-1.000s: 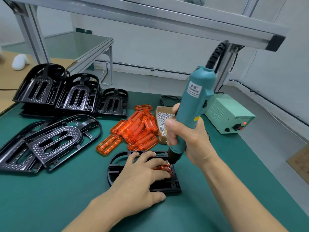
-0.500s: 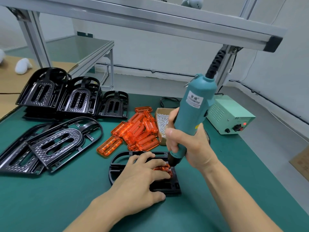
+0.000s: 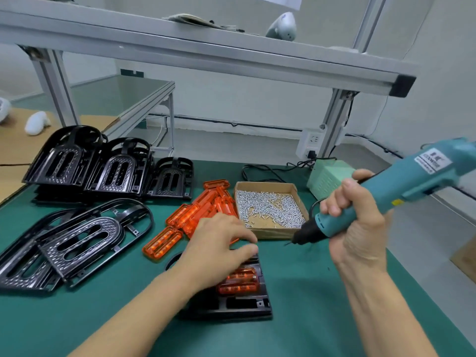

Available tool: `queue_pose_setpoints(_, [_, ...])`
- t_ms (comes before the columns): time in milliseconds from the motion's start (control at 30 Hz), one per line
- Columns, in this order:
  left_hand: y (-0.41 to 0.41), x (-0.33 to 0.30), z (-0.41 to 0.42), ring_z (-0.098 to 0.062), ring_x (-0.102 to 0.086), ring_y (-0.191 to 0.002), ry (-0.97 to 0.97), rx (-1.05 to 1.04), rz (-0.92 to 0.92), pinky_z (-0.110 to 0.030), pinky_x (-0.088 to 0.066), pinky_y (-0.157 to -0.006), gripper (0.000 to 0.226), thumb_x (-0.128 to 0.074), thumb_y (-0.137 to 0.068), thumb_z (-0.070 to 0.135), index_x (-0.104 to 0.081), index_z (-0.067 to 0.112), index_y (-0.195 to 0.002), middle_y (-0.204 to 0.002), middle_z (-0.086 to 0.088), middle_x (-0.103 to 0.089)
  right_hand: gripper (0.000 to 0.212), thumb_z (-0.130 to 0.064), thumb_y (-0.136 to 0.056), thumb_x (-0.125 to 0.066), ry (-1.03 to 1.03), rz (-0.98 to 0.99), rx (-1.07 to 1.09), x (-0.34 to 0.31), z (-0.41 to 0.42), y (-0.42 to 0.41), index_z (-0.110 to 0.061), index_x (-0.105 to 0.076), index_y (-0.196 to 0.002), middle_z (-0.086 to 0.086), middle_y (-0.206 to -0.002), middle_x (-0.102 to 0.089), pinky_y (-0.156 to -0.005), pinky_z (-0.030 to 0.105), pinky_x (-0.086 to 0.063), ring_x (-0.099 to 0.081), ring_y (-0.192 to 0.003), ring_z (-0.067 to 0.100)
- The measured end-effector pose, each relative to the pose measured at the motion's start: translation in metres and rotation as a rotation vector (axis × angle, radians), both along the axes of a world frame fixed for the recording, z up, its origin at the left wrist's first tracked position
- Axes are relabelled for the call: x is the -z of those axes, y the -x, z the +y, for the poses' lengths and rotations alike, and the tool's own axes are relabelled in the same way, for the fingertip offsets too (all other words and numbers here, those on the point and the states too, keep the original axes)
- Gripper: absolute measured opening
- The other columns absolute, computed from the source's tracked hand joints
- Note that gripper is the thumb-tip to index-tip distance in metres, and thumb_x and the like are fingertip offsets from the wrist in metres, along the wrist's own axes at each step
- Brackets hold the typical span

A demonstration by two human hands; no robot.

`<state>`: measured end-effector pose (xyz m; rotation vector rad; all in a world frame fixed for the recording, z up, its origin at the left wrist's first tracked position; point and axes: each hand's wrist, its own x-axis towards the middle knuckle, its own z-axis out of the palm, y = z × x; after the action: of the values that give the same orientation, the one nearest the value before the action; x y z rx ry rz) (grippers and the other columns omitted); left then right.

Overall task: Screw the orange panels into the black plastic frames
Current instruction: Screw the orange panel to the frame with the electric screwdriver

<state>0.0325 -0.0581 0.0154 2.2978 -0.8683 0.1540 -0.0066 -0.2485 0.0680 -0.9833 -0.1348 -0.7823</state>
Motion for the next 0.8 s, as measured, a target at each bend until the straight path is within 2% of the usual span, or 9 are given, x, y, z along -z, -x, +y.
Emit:
queue_pose_setpoints(67, [-0.028, -0.013, -0.013, -0.010, -0.054, -0.097, 0.025, -0.106, -0.033, -0.038, -0.036, -0.097, 0.012, -0.064, -0.086, 0.033, -0.074, 0.029, -0.090, -0.091, 0.015, -0.065, 0.016, -0.005, -0.077, -0.055, -0.025, 0.001, 0.023, 0.004, -0.002, 0.002, -0.018, -0.049, -0.083, -0.006, -0.049, -0.039, -0.048, 0.020, -0.038, -0.038, -0.039, 0.010])
queue_pose_setpoints(133, [-0.053, -0.017, -0.029, -0.010, -0.056, -0.091, -0.055, -0.157, -0.014, -0.037, -0.037, -0.098, 0.011, -0.063, -0.087, 0.026, -0.074, 0.029, -0.090, -0.083, 0.015, -0.063, 0.016, -0.005, -0.077, -0.056, -0.042, 0.003, 0.034, 0.007, -0.002, 0.003, -0.018, -0.049, -0.083, -0.006, -0.049, -0.040, -0.048, 0.020, -0.039, -0.039, -0.039, 0.010])
queue_pose_setpoints(267, [-0.087, -0.006, -0.055, -0.012, -0.057, -0.097, -0.269, -0.182, -0.008, -0.036, -0.028, -0.098, 0.012, -0.063, -0.089, 0.026, -0.074, 0.029, -0.091, -0.092, 0.011, -0.070, 0.016, -0.005, -0.077, -0.057, -0.041, 0.008, 0.052, 0.011, -0.002, 0.004, -0.019, -0.052, -0.081, -0.005, -0.049, -0.040, -0.047, 0.020, -0.039, -0.038, -0.039, 0.010])
queue_pose_setpoints(433, [-0.097, 0.007, -0.076, -0.015, -0.054, -0.098, -0.472, -0.187, -0.024, -0.037, -0.026, -0.095, 0.008, -0.068, -0.084, 0.027, -0.075, 0.028, -0.088, -0.092, 0.010, -0.070, 0.016, -0.004, -0.077, -0.058, -0.013, 0.021, 0.050, 0.014, -0.002, 0.005, -0.019, -0.054, -0.079, -0.003, -0.048, -0.040, -0.047, 0.021, -0.039, -0.038, -0.040, 0.012])
queue_pose_setpoints(633, [-0.097, 0.010, -0.083, -0.019, -0.055, -0.097, -0.543, -0.235, -0.087, -0.037, -0.026, -0.092, 0.010, -0.064, -0.086, 0.019, -0.072, 0.023, -0.086, -0.092, 0.006, -0.070, 0.016, -0.004, -0.077, -0.058, -0.002, 0.022, 0.042, 0.014, -0.003, 0.005, -0.019, -0.054, -0.081, -0.004, -0.048, -0.040, -0.047, 0.021, -0.040, -0.039, -0.040, 0.012])
queue_pose_setpoints(800, [-0.098, 0.012, -0.080, -0.019, -0.054, -0.094, -0.561, -0.268, -0.110, -0.037, -0.027, -0.090, 0.010, -0.062, -0.086, 0.021, -0.072, 0.023, -0.086, -0.088, 0.004, -0.069, 0.015, -0.003, -0.077, -0.057, 0.014, 0.033, 0.037, 0.015, -0.004, 0.008, -0.017, -0.052, -0.082, -0.004, -0.049, -0.041, -0.047, 0.022, -0.040, -0.040, -0.039, 0.012])
